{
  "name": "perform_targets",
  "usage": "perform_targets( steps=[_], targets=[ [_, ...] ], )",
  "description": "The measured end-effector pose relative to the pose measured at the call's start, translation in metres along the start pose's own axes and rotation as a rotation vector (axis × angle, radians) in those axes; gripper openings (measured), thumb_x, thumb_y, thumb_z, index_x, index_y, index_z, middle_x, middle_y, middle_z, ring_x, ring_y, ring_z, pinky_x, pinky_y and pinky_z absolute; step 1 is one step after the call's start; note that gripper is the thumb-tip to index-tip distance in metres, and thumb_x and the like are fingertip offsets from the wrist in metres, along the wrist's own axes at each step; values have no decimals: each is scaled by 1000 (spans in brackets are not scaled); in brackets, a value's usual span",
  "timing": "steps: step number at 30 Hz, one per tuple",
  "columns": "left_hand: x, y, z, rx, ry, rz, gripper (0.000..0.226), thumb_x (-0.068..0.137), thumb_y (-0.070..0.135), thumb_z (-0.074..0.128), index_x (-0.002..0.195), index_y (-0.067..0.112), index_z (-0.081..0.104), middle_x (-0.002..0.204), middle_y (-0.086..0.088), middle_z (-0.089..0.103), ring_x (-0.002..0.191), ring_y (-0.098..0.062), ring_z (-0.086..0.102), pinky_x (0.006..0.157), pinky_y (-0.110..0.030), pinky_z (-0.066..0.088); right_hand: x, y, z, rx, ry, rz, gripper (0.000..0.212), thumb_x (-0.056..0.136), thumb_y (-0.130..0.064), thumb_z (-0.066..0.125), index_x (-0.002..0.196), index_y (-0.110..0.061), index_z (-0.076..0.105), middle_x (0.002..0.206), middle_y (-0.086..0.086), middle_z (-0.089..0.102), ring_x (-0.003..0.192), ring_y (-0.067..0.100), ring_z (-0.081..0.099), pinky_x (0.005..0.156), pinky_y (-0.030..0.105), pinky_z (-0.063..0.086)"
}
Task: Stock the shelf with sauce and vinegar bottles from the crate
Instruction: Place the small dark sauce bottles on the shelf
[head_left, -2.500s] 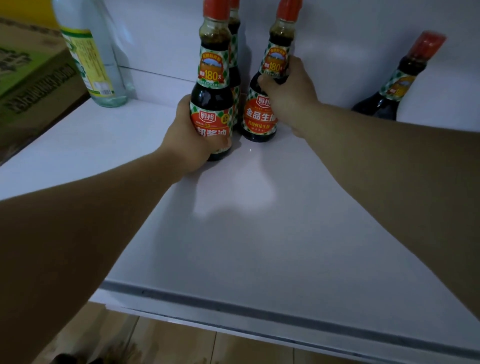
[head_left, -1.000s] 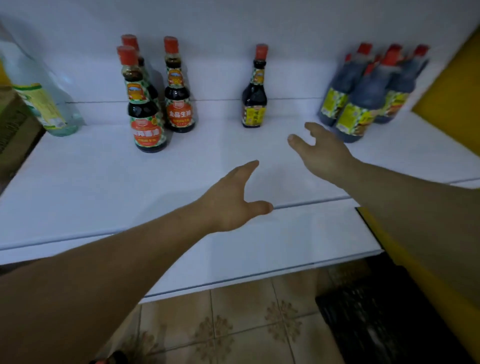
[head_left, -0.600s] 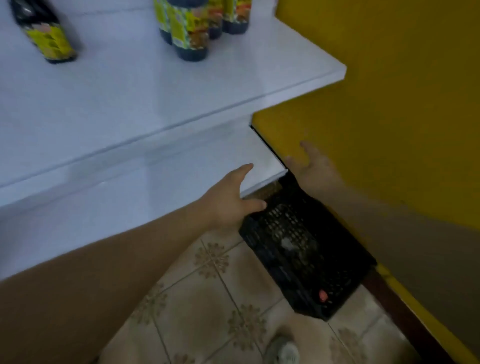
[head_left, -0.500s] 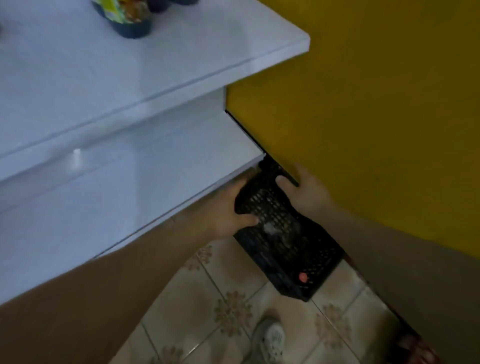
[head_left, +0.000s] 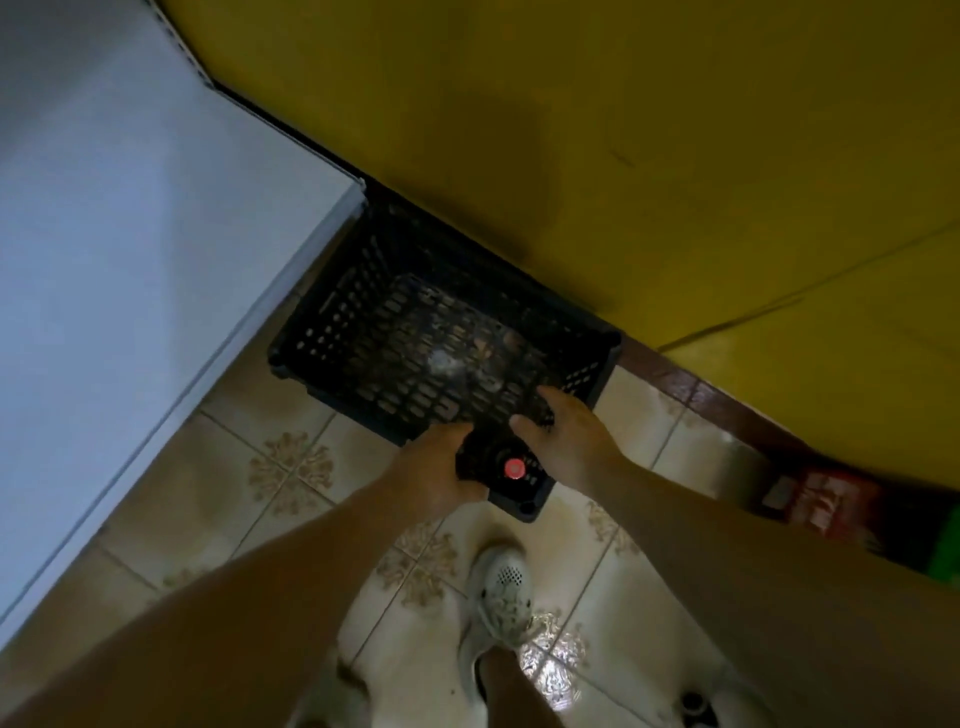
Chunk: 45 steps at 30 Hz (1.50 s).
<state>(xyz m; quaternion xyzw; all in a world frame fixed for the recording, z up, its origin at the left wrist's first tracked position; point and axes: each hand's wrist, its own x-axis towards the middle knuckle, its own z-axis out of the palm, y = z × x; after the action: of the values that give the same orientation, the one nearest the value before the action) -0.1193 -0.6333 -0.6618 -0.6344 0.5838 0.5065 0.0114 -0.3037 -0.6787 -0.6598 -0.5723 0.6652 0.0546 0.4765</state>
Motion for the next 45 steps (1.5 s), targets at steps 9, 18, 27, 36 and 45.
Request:
perform_targets(
  steps=[9, 18, 27, 36, 45],
  targets=[
    [55, -45, 42, 558, -168, 108, 79, 82, 60, 52, 146, 22, 23, 152, -2, 26, 144, -24, 12, 115, -49, 0, 61, 39, 67, -88, -29, 4, 67, 94, -50, 51, 149, -21, 27, 150, 11, 36, 132, 32, 40, 101, 36, 38],
    [60, -80, 56, 600, -168, 146, 83, 82, 65, 49, 147, 24, 19, 156, 0, 17, 145, -19, 5, 115, -46, -4, 70, 58, 98, -706, -277, -83, 58, 91, -17, 60, 143, -16, 36, 137, 13, 47, 120, 33, 51, 94, 38, 45],
    [50, -70, 37, 330, -131, 93, 81, 82, 44, 63, 148, 24, 21, 152, -1, 26, 139, -22, 24, 115, -44, 19, 19, 30, 56, -510, 36, -222, 28, 99, -27, 45, 120, -11, 55, 108, 14, 66, 91, 34, 63, 71, 35, 48],
    [-6, -10, -40, -203, -85, 240, 97, 71, 16, 77, 147, 33, 19, 146, -2, 37, 133, -19, 39, 108, -43, 36, -111, -79, -52, 122, 349, -463, 35, 83, -40, 57, 109, -47, 35, 76, -4, 61, 60, 20, 62, 47, 40, 47],
    [-190, 105, -176, -519, 72, 390, 85, 55, 48, 82, 120, 68, 30, 109, 41, 48, 97, 9, 58, 72, -17, 53, -225, -223, -133, 701, 721, -426, 43, 83, -56, 55, 120, -36, 43, 92, -26, 58, 82, -3, 60, 59, 19, 49]
  ],
)
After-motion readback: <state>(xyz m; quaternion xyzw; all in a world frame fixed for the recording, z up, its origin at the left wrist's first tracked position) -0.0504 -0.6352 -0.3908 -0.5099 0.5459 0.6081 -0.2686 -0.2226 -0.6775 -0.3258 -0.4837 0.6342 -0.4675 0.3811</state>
